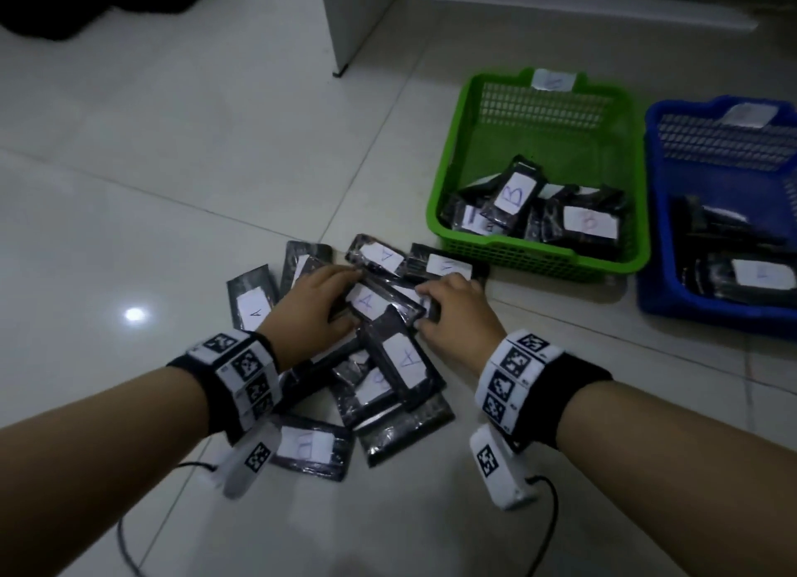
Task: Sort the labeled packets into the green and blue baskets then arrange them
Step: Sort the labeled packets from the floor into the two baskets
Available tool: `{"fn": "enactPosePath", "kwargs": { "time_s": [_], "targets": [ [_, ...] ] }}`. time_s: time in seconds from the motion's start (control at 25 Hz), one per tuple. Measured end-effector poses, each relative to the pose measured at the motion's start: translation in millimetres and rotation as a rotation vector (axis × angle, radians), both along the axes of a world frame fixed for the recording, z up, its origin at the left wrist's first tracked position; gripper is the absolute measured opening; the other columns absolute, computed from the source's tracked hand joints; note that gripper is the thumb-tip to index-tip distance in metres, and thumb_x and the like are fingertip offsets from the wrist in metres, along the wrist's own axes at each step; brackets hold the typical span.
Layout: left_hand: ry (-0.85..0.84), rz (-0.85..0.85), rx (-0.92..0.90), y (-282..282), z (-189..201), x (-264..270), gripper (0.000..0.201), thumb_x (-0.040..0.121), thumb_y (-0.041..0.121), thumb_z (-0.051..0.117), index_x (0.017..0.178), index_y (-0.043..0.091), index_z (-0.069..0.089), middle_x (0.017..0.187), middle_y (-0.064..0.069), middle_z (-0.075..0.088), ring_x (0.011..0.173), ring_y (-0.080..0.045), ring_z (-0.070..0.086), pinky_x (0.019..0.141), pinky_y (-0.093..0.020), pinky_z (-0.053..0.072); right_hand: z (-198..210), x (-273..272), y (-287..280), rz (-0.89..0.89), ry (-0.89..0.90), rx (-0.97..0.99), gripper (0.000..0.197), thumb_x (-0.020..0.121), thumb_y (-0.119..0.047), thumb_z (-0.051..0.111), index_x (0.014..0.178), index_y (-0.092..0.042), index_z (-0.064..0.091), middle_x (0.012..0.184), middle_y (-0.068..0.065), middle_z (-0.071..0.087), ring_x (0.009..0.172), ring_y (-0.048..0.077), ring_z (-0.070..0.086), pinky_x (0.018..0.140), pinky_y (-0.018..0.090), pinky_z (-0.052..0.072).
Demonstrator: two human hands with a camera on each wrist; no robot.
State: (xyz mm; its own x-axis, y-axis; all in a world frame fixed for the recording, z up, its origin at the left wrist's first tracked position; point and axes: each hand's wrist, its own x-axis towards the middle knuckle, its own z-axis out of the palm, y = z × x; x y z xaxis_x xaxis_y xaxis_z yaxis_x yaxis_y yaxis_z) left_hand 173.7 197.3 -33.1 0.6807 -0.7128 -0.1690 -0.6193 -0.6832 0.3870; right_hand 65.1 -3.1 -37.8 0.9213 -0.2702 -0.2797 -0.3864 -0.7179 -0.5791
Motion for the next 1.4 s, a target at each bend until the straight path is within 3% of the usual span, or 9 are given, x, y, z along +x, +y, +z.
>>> {"fn": "enactPosePath", "kwargs": {
  "time_s": [0.2,0.36,0.44,0.56,0.72,0.92,1.04,1.24,1.4],
  "targets": [
    [0.046,0.092,0.073,-18.9,-0.8,7.1,0.077,0.077,0.039,0.072,0.143,0.025,0.035,0.131,-0.004,0.049,0.123,-0.025,0.042,0.105,-0.036,0.036,-14.3,1.2,7.1,0.008,0.055,-0.22,0.056,0.083,-0.02,0.065,0.135,-0.021,0.042,0.13,0.005,0.04,0.122,0.026,0.034,0.104,0.032,0.033],
    [0.272,0.224,-0.114,-23.9,16.5,15.3,0.031,0.085,0.028,0.066,0.115,0.026,0.06,0.1,0.004,0.061,0.085,-0.015,0.056,0.071,-0.025,0.044,-9.2,-2.8,-1.7,-0.175,0.102,0.102,0.05,0.073,-0.02,0.077,0.113,-0.019,0.048,0.11,-0.002,0.045,0.102,0.014,0.048,0.083,0.021,0.043],
    [0.467,0.341,-0.265,-23.5,25.6,17.6,0.015,0.091,0.025,0.059,0.105,0.024,0.062,0.089,0.003,0.063,0.071,-0.017,0.059,0.058,-0.023,0.046,-7.1,-7.1,-8.9,-0.285,0.081,0.305,0.039,0.076,-0.017,0.076,0.104,-0.019,0.049,0.097,-0.003,0.055,0.09,0.016,0.056,0.073,0.024,0.046],
    [0.667,0.475,-0.517,-25.5,36.6,18.3,0.013,0.095,0.023,0.053,0.104,0.018,0.059,0.091,-0.002,0.066,0.08,-0.02,0.064,0.065,-0.032,0.056,0.4,-11.7,-16.9,-0.496,0.003,0.673,0.029,0.084,-0.008,0.067,0.108,-0.012,0.049,0.104,0.01,0.06,0.081,0.027,0.063,0.064,0.04,0.054],
    [0.791,0.56,-0.732,-40.4,45.4,14.0,0.021,0.097,0.022,0.05,0.115,0.014,0.055,0.1,-0.004,0.062,0.079,-0.016,0.065,0.063,-0.041,0.061,21.4,-12.8,-27.3,-0.561,-0.148,0.853,0.025,0.09,-0.005,0.058,0.112,-0.009,0.045,0.107,0.01,0.059,0.075,0.025,0.064,0.054,0.038,0.058],
    [0.728,0.595,-0.938,-68.3,50.5,9.1,0.029,0.095,0.02,0.053,0.121,0.017,0.043,0.088,-0.006,0.065,0.066,-0.014,0.065,0.048,-0.027,0.054,36.0,-20.4,-45.2,-0.604,-0.204,0.823,0.021,0.092,-0.013,0.058,0.112,-0.014,0.054,0.11,0.007,0.06,0.078,0.024,0.062,0.05,0.032,0.055],
    [0.78,0.596,-1.017,-89.0,55.0,6.1,0.025,0.095,0.013,0.052,0.118,0.016,0.043,0.081,-0.007,0.062,0.058,-0.013,0.061,0.046,-0.026,0.051,43.0,-25.5,-59.6,-0.661,-0.243,0.768,0.017,0.093,-0.013,0.053,0.109,-0.015,0.059,0.093,0.01,0.061,0.074,0.023,0.058,0.046,0.027,0.049],
    [0.969,0.526,-1.096,-142.1,71.7,-7.2,0.035,0.091,-0.004,0.046,0.119,0.016,0.041,0.088,-0.01,0.058,0.069,-0.019,0.061,0.054,-0.026,0.055,67.3,-37.1,-102.7,-0.885,-0.486,0.747,0.019,0.089,-0.007,0.047,0.094,-0.02,0.06,0.078,0.001,0.061,0.06,0.014,0.053,0.04,0.021,0.038],
    [1.024,0.369,-1.074,-213.9,85.7,-16.4,0.037,0.09,-0.004,0.053,0.118,0.018,0.043,0.086,-0.017,0.052,0.085,-0.029,0.063,0.07,-0.037,0.06,84.9,-51.9,-170.4,-1.145,-0.743,0.691,0.015,0.091,-0.008,0.047,0.092,-0.021,0.054,0.083,0.009,0.06,0.05,0.021,0.053,0.039,0.024,0.04]
  ]
}}
